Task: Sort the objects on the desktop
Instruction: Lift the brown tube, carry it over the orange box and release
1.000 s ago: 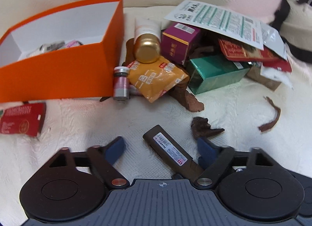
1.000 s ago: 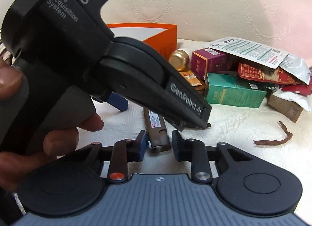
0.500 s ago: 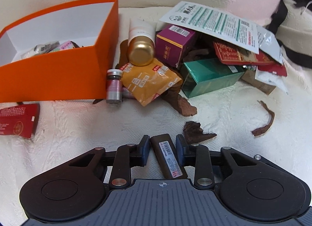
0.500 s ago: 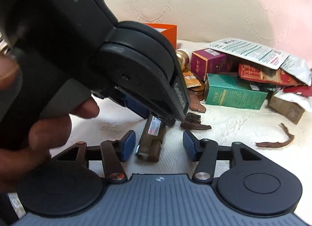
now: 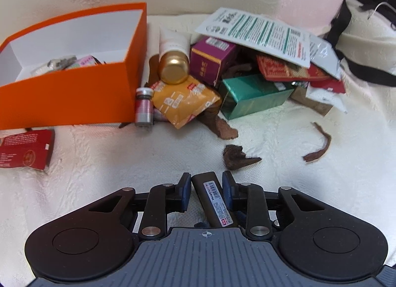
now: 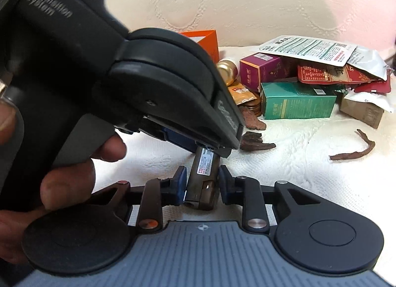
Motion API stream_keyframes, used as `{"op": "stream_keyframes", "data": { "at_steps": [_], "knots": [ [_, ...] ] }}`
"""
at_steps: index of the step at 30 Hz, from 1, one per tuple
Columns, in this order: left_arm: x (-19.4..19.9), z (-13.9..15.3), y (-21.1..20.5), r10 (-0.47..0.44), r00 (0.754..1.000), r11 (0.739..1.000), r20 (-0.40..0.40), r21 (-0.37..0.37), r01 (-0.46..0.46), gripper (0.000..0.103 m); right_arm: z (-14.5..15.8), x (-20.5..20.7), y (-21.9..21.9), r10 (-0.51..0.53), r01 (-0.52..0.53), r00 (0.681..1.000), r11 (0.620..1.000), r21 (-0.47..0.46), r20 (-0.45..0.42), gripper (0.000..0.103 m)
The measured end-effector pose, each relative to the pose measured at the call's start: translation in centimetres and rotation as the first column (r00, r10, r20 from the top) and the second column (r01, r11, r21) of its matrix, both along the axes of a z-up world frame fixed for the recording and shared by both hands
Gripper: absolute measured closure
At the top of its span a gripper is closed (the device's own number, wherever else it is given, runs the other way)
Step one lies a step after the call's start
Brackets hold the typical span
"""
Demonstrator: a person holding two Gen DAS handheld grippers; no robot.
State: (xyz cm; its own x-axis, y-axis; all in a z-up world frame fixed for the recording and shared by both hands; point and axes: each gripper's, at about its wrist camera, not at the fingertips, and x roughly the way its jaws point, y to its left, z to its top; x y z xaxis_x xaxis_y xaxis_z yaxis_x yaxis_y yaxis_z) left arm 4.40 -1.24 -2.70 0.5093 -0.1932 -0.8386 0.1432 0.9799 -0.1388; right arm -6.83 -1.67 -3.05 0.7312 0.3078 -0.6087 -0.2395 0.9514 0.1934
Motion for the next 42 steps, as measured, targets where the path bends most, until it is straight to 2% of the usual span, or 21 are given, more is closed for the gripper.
{"op": "stream_keyframes", "data": {
  "at_steps": [10,16,23,26,29,33,35,36,37,38,39,41,42],
  "knots": [
    [-1.5,3.8,1.3,-0.001,0.997,1.0,0.073,-0.025,0.003,0.079,3.6,-0.6,0.8,0.0,0.001,0.998,1.0,-0.012,0.061,0.074],
    [-0.9,7.8,3.1,0.017,0.99,0.999,0.142,-0.035,-0.012,0.078,7.1,0.4,2.4,0.03,-0.022,0.991,0.998,-0.058,0.132,0.074],
    [2.5,13.7,7.2,0.068,0.968,0.998,0.242,-0.013,-0.067,0.078,12.1,5.0,5.8,0.088,-0.07,0.97,0.994,-0.086,0.225,0.074],
    [4.5,15.3,9.6,0.096,0.957,0.995,0.273,0.006,-0.102,0.078,13.6,8.0,7.8,0.124,-0.104,0.96,0.991,-0.088,0.252,0.074],
    [7.3,15.3,12.2,0.137,0.951,0.988,0.278,0.031,-0.151,0.077,13.8,11.4,10.1,0.153,-0.134,0.953,0.987,-0.092,0.26,0.076],
    [11.3,12.7,15.5,0.156,0.956,0.983,0.249,0.053,-0.174,0.076,11.7,16.1,12.8,0.179,-0.162,0.958,0.982,-0.093,0.225,0.076],
    [13.0,10.6,16.4,0.177,0.955,0.976,0.237,0.08,-0.201,0.05,9.8,17.9,13.9,0.191,-0.174,0.96,0.98,-0.099,0.204,0.075],
    [13.4,9.6,16.8,0.19,0.951,0.972,0.243,0.092,-0.218,0.041,8.9,18.5,14.3,0.199,-0.18,0.961,0.977,-0.113,0.194,0.065],
    [13.6,8.8,17.2,0.197,0.949,0.969,0.248,0.099,-0.227,0.025,8.2,18.8,14.6,0.202,-0.178,0.96,0.975,-0.133,0.193,0.056],
    [13.5,8.2,17.6,0.211,0.942,0.964,0.261,0.102,-0.245,0.02,7.6,18.7,14.6,0.199,-0.17,0.959,0.974,-0.151,0.202,0.041],
    [13.3,7.8,18.0,0.22,0.937,0.962,0.271,0.1,-0.254,0.019,7.1,18.5,14.5,0.201,-0.169,0.955,0.973,-0.155,0.219,0.035],
    [13.0,7.3,18.4,0.222,0.941,0.966,0.256,0.071,-0.247,0.018,6.7,18.2,13.6,0.196,-0.171,0.958,0.977,-0.13,0.209,0.034],
    [12.7,7.2,18.4,0.228,0.942,0.967,0.244,0.059,-0.249,0.018,6.6,18.0,12.9,0.186,-0.17,0.964,0.98,-0.101,0.19,0.037]
  ]
}}
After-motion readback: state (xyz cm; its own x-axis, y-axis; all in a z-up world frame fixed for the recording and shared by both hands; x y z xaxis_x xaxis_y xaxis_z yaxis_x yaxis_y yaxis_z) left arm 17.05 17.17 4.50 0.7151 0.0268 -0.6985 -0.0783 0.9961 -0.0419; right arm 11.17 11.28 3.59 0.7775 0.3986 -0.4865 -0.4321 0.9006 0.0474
